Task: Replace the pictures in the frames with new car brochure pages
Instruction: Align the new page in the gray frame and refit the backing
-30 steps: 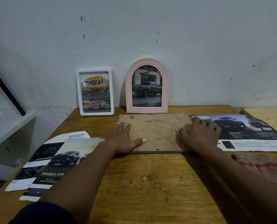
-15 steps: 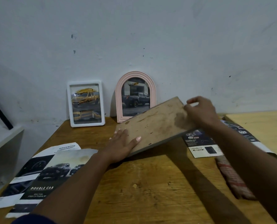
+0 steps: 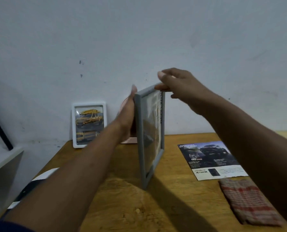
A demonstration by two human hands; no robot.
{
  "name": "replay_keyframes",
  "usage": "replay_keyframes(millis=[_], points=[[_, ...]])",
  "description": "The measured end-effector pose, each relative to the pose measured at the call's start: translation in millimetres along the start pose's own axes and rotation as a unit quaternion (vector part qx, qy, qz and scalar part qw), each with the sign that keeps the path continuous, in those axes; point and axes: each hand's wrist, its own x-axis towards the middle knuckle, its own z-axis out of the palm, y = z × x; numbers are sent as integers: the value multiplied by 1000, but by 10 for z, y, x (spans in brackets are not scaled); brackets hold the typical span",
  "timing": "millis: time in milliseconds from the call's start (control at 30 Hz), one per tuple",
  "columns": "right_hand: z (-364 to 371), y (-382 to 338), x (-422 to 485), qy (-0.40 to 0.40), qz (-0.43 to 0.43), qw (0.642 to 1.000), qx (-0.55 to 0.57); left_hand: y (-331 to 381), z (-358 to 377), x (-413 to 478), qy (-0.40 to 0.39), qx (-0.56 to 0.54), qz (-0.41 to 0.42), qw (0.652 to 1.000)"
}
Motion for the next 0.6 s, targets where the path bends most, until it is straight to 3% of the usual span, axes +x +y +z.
replay_keyframes(millis=[67,267,433,600], points=[[194,38,-3,-25,-6,1000,-6,278,-180,-51,-2,-16,13,1000],[606,570,-152,-35,51,998,-33,446,-585,-106,142,187,67,970],[791,1285,-567,-49,151,980,-117,-72,-783,-170,263,167,89,946],[852,1828,-936,-94,176,943,-264,-831,-927,-487,271,171,-4,947]])
